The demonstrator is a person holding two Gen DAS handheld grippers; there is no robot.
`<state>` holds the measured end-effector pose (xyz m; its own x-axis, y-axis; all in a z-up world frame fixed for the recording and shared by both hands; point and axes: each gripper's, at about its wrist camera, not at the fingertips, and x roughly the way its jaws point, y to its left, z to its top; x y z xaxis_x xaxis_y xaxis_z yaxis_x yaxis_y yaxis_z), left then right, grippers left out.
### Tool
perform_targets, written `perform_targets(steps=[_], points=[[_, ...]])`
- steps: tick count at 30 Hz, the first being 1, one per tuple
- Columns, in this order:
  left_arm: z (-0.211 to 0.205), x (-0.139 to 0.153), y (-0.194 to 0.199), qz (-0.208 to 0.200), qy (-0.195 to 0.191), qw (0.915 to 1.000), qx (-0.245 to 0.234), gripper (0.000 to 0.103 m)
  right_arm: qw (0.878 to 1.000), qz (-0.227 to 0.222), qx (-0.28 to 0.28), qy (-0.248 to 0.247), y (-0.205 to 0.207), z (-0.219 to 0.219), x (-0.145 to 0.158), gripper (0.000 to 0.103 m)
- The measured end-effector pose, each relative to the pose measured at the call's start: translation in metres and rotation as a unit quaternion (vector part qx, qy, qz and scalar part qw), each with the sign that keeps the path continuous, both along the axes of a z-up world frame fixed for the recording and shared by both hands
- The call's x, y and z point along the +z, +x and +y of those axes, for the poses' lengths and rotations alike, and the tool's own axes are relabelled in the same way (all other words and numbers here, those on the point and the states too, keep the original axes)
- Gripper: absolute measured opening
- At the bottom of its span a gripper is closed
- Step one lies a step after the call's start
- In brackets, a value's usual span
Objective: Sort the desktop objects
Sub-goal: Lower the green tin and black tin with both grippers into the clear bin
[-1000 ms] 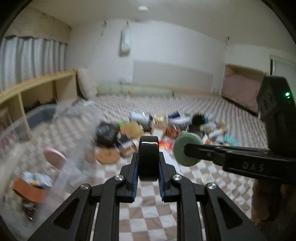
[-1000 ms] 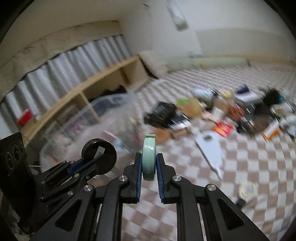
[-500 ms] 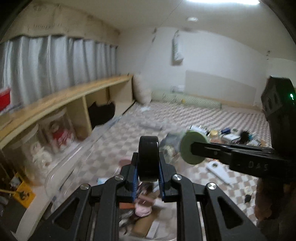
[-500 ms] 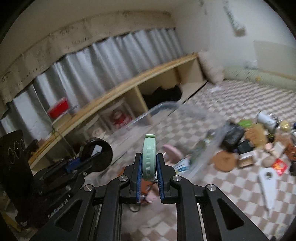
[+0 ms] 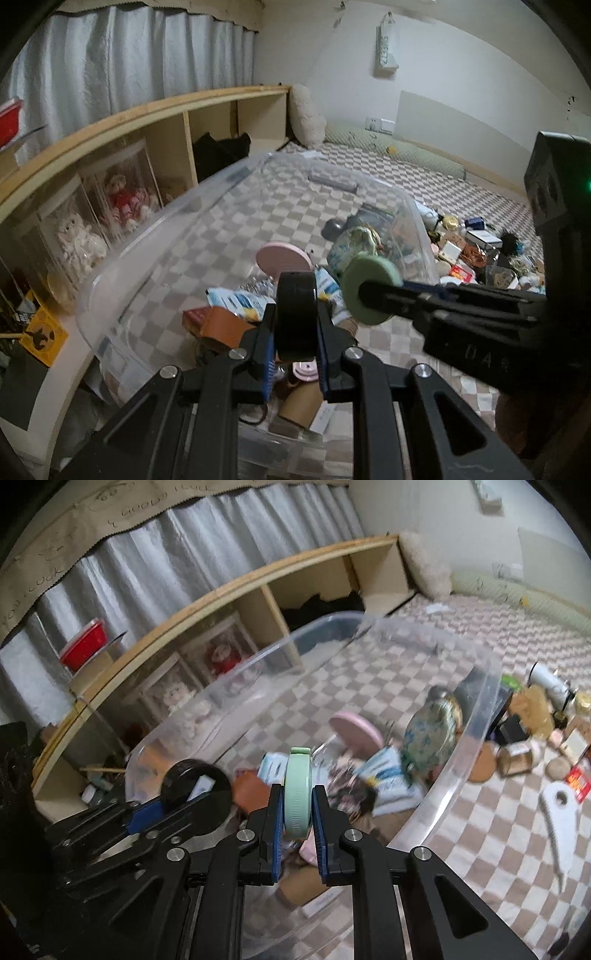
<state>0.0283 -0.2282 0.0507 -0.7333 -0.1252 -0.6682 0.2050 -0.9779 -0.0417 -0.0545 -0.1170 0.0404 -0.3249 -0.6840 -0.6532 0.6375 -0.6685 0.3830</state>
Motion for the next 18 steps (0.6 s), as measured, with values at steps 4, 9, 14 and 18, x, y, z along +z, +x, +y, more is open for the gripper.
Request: perform_targets(steps=[4, 9, 14, 18], points=[[0.002, -0.001, 0.003, -0.002, -0.005, 1.0, 0.007, 0.018, 0.999, -0.011, 0.017, 0.028, 0.011, -0.007, -0.008, 0.016], [-0.002, -0.001, 0.006, -0.001, -0.005, 0.9999, 0.015, 0.018, 0.999, -0.016, 0.026, 0.035, 0.022, -0.008, -0.007, 0.016], [-0.004, -0.003, 0.01, -0.005, 0.0, 0.9998, 0.02, 0.018, 0.999, -0.02, 0.026, 0.043, 0.03, -0.009, -0.006, 0.016], [-0.004, -0.005, 0.011, -0.008, -0.001, 0.9996, 0.026, 0.018, 0.999, -0.018, 0.023, 0.045, 0.033, -0.007, -0.006, 0.016]])
